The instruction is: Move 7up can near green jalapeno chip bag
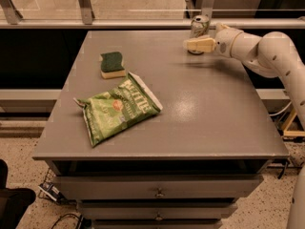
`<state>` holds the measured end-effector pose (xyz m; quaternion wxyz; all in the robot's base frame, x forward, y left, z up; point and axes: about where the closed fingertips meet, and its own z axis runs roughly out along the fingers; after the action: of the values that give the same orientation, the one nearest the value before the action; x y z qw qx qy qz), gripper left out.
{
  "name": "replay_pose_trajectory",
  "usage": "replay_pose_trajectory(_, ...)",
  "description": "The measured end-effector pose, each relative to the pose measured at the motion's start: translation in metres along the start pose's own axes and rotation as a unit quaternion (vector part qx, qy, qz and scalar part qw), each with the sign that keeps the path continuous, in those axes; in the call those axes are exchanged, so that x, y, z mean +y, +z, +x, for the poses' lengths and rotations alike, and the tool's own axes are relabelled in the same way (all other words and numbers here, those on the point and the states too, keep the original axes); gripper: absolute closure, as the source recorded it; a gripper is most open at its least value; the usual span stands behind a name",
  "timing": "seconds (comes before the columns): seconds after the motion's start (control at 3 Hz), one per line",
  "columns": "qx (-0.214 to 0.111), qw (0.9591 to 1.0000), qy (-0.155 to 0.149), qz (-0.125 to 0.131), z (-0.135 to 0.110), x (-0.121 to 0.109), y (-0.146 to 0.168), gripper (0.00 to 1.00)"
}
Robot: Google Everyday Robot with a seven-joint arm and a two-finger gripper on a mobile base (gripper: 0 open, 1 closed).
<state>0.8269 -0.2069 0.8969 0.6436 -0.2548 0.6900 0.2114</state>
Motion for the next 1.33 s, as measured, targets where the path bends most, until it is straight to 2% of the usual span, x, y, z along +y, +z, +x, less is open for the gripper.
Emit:
replay_pose_trajectory(0.33,-0.016,0.9998,0.008,-0.003,-0.0020,-0.0003,0.0111,0.18)
replay_pose_trajectory(1.33,-0.017,0.9998,0.010,-0.010,-0.0013,0.0064,0.0196,0.89)
